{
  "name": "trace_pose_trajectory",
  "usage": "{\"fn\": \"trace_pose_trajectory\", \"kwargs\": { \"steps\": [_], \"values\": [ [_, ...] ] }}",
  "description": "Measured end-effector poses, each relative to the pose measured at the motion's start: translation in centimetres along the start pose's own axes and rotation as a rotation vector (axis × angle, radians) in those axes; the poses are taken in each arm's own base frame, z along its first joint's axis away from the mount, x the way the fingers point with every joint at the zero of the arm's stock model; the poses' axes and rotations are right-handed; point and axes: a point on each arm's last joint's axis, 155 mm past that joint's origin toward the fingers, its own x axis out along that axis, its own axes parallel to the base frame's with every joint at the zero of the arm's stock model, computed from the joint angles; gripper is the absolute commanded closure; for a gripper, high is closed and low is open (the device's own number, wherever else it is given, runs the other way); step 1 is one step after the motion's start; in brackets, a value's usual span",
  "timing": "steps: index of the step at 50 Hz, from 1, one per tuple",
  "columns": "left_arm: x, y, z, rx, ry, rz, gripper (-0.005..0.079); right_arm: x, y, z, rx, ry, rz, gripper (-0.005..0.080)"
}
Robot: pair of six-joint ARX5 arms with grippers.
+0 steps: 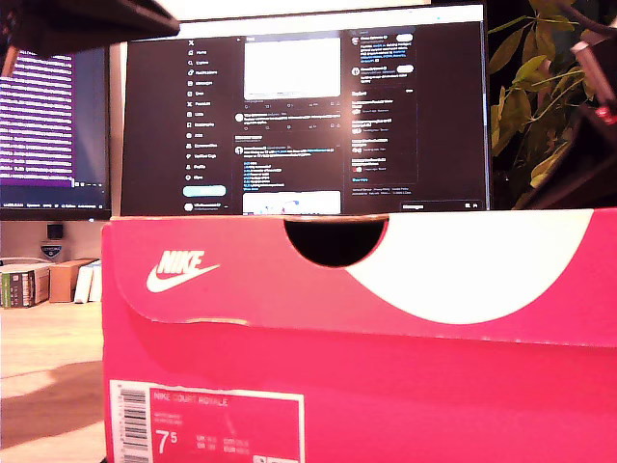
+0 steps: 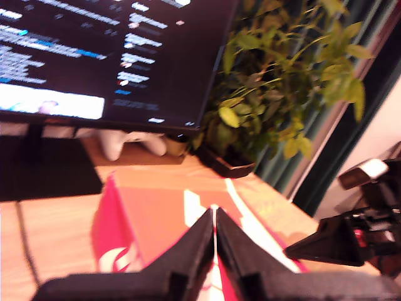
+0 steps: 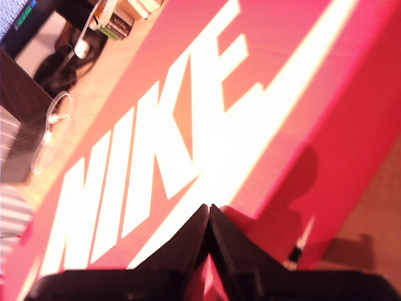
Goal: Close the red shoebox by pushing the lid with your left arm and holding the box in place with your right arm
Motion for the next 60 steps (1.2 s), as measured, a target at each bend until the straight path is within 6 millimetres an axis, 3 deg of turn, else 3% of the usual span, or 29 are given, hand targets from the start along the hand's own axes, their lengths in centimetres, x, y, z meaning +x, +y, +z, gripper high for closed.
{"fn": "trace_pose_trajectory", "kwargs": {
  "steps": [10, 22, 34, 44, 55, 60],
  "values": [
    [-0.1, 1.7, 0.8, 0.044, -0.033, 0.074, 0.0761, -0.1, -0.6, 1.8, -0.067, -0.069, -0.038, 0.0764],
    [-1.1, 4.7, 1.7, 0.126, -0.048, 0.182, 0.0761, -2.7, -2.9, 5.4, -0.173, -0.206, -0.222, 0.0764],
    [-4.6, 7.9, 2.9, 0.174, -0.054, 0.328, 0.0761, -5.4, -4.3, 7.4, -0.244, -0.291, -0.366, 0.0764],
    [-7.3, 9.3, 3.0, 0.169, -0.052, 0.414, 0.0761, -7.5, -4.7, 8.8, -0.278, -0.364, -0.459, 0.0764],
    [-9.9, 11.0, 3.3, 0.183, -0.066, 0.537, 0.0761, -8.8, -4.7, 9.5, -0.308, -0.406, -0.519, 0.0764],
    [-10.9, 11.4, 3.4, 0.187, -0.092, 0.569, 0.0761, -9.2, -4.5, 8.9, -0.319, -0.429, -0.524, 0.0764]
  ]
}}
